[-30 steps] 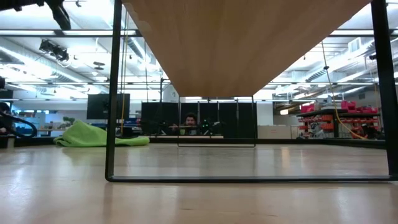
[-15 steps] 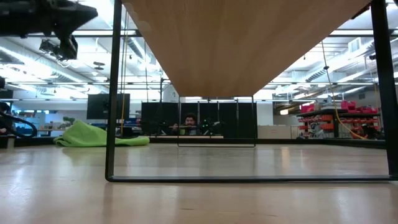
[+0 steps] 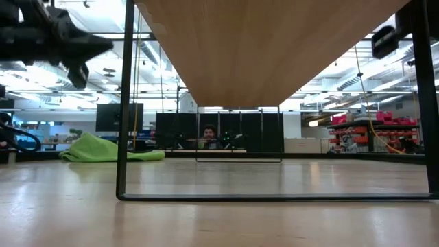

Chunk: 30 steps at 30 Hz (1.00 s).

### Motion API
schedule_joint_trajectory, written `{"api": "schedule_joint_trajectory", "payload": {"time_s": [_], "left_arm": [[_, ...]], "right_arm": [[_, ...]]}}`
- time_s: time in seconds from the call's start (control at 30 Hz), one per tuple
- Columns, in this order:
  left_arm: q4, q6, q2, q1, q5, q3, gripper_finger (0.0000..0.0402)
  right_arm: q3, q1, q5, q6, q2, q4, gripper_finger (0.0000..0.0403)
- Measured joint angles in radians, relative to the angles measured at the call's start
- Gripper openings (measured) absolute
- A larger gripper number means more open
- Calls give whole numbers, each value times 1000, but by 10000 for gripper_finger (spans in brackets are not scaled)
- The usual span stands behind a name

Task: Stack small to large cups/mugs on shelf
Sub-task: Return to Home Position

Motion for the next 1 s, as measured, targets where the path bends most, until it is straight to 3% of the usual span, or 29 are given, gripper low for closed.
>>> {"api": "schedule_joint_trajectory", "payload": {"time_s": [0.17,0.53,0.7,1.0], "left_arm": [[-41,60,6,0,-10,-27,34],[-47,474,23,0,-17,-27,28],[-48,495,27,0,-17,-27,36],[-46,472,27,0,-19,-27,32]], "right_arm": [[0,0,45,-86,0,-109,16],[0,0,112,-246,3,-308,16],[1,0,112,-276,16,-304,16],[1,0,110,-185,16,-303,16]]}}
